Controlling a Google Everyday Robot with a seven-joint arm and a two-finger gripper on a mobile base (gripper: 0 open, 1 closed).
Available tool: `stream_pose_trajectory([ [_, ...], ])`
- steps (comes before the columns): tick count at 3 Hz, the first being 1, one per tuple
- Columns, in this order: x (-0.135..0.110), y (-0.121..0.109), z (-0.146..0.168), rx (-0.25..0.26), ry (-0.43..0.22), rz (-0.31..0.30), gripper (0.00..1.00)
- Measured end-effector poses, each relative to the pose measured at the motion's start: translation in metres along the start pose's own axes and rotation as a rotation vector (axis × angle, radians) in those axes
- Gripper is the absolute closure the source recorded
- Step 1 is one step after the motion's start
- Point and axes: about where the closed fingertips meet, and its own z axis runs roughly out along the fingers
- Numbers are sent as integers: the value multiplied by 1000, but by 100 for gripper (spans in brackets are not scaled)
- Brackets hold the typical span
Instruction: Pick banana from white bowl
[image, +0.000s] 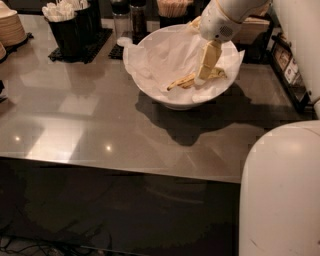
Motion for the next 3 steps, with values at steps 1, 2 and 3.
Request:
stream_pose_trajectory([
  [1, 10, -4, 22, -28, 10, 11, 0],
  [2, 21, -6, 39, -42, 14, 27, 0],
  [3, 20, -8, 41, -39, 12, 26, 16],
])
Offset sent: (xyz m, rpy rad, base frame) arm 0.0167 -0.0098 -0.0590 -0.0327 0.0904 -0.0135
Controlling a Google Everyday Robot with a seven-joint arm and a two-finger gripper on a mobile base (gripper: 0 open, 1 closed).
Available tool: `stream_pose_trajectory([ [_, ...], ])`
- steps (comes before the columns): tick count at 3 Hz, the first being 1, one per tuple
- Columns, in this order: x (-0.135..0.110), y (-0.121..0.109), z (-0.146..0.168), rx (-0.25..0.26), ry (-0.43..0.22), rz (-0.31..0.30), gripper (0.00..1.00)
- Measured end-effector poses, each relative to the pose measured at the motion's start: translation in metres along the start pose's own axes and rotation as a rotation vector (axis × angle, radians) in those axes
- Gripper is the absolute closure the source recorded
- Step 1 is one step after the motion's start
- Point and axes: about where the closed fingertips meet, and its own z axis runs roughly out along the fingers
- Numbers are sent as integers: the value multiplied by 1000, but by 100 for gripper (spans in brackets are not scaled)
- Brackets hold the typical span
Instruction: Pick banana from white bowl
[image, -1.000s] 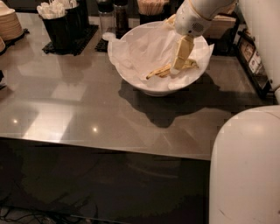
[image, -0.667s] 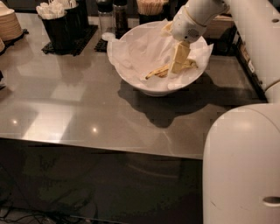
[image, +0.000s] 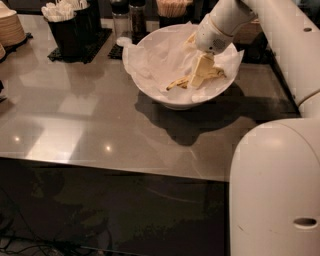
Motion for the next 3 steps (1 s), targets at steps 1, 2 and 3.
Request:
stream_pose_trajectory([
  [1, 0, 0, 0, 0, 0, 0, 39],
  [2, 0, -1, 2, 2, -2, 0, 39],
  [3, 4, -3, 13, -6, -16, 13, 30],
])
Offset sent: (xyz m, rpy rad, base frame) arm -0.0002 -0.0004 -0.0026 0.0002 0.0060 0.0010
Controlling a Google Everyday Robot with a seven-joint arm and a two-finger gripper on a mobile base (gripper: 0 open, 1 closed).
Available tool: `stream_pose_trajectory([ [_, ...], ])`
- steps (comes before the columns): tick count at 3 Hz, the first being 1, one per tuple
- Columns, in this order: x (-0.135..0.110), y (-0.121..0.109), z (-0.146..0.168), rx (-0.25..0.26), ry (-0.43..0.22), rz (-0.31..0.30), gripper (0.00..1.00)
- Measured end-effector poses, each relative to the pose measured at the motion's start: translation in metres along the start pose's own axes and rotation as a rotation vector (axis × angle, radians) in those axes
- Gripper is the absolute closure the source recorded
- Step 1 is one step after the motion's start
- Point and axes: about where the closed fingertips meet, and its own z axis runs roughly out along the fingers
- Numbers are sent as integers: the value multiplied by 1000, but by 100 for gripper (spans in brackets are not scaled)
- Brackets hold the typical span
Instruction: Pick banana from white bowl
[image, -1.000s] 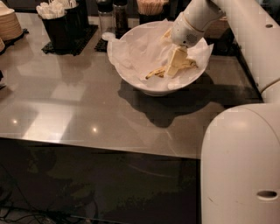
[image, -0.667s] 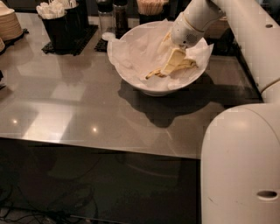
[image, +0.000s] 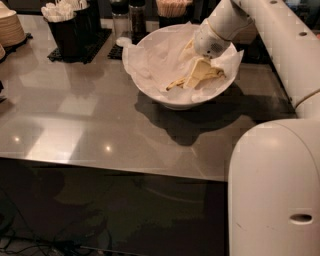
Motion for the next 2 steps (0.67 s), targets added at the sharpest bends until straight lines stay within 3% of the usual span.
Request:
stream_pose_trajectory([
  [2, 2, -4, 19, -21, -17, 8, 31],
])
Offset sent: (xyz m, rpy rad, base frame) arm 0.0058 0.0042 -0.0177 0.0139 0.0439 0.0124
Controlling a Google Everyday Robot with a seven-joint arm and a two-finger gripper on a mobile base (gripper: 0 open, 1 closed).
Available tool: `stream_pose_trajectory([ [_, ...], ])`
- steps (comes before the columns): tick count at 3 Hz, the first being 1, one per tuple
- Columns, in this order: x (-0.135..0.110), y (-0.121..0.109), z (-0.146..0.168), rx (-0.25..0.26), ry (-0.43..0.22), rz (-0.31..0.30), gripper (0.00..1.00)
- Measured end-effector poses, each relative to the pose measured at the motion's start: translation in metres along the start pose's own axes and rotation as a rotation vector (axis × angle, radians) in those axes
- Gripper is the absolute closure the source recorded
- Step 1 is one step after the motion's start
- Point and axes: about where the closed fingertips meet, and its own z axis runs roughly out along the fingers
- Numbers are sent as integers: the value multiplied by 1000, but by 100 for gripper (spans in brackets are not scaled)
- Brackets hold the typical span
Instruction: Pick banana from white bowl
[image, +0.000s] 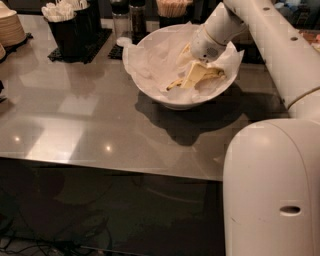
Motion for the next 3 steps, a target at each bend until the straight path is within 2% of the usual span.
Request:
stream_pose_trajectory([
  [2, 9, -2, 13, -17, -13, 27, 33],
  [3, 10, -2, 14, -18, -16, 29, 51],
])
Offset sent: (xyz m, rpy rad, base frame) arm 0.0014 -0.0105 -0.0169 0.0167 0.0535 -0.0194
